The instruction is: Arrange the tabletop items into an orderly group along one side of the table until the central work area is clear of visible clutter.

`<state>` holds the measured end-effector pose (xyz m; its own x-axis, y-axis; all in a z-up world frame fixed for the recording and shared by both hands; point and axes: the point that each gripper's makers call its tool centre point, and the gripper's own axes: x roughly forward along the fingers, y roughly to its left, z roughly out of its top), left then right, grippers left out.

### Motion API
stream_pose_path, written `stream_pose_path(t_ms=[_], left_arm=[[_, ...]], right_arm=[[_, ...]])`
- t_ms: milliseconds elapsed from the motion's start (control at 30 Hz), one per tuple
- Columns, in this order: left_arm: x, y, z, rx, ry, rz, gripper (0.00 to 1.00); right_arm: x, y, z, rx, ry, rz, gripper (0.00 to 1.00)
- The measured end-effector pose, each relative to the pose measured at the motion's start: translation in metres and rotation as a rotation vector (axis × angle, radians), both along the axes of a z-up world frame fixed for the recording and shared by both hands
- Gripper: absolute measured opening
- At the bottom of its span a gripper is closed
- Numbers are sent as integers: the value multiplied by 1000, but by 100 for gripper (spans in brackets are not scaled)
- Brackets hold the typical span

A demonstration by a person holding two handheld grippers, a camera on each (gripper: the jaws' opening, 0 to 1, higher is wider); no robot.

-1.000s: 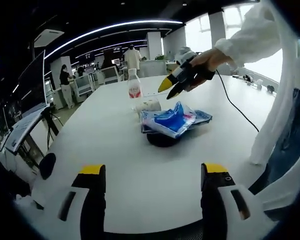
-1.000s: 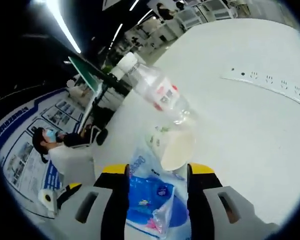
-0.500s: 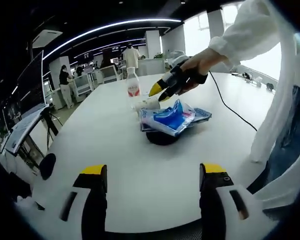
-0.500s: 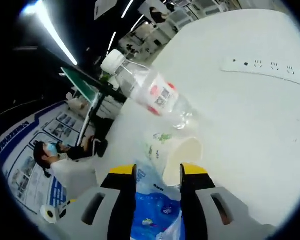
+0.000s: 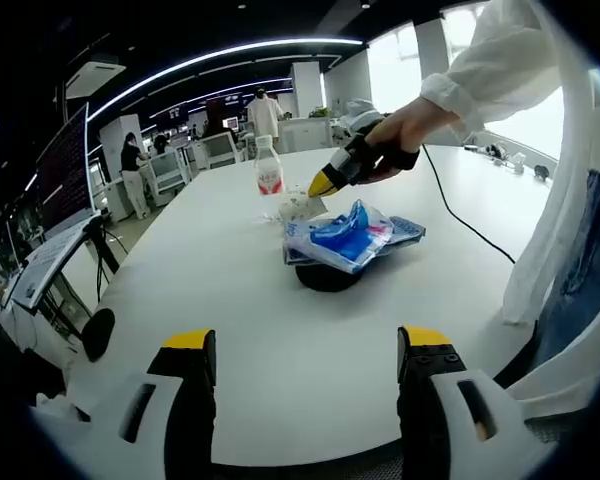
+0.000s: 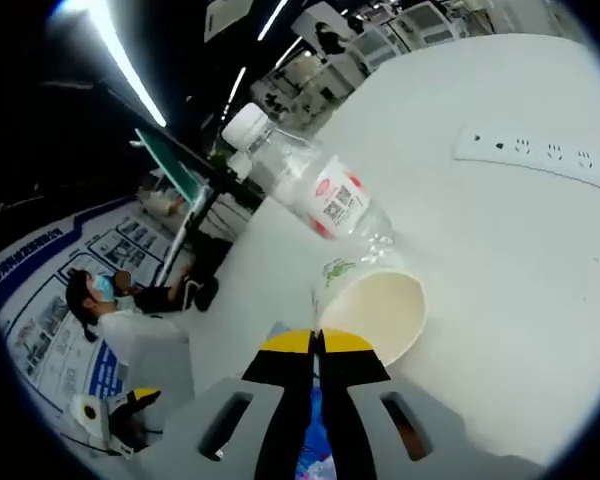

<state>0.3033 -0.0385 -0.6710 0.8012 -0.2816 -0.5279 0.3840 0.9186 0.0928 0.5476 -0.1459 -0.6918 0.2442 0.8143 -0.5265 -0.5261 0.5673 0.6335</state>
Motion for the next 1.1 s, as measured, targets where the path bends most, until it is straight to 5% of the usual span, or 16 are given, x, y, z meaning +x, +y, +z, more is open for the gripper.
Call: stream_pose_path(t_ms=[367,467,867,1033,1100], left_arm=[[1,-1,4,-14,-14,1,75],[1,-1,3,-12,-10,1,75],[2,-3,3,-13,-7,-9,75],[1,-2,2,-15,-1,-3,74],[2,-2,2,-18,0,-3,74]], right_arm=[[5,-28,21,-185,-224,225,0],[4,-28,25,-189,-233,246,0],[22,-48,27,-411,-438,478,0],[24,-50,26,-436,-457,523,0],[27,-56,24,-508,-504,590,0]])
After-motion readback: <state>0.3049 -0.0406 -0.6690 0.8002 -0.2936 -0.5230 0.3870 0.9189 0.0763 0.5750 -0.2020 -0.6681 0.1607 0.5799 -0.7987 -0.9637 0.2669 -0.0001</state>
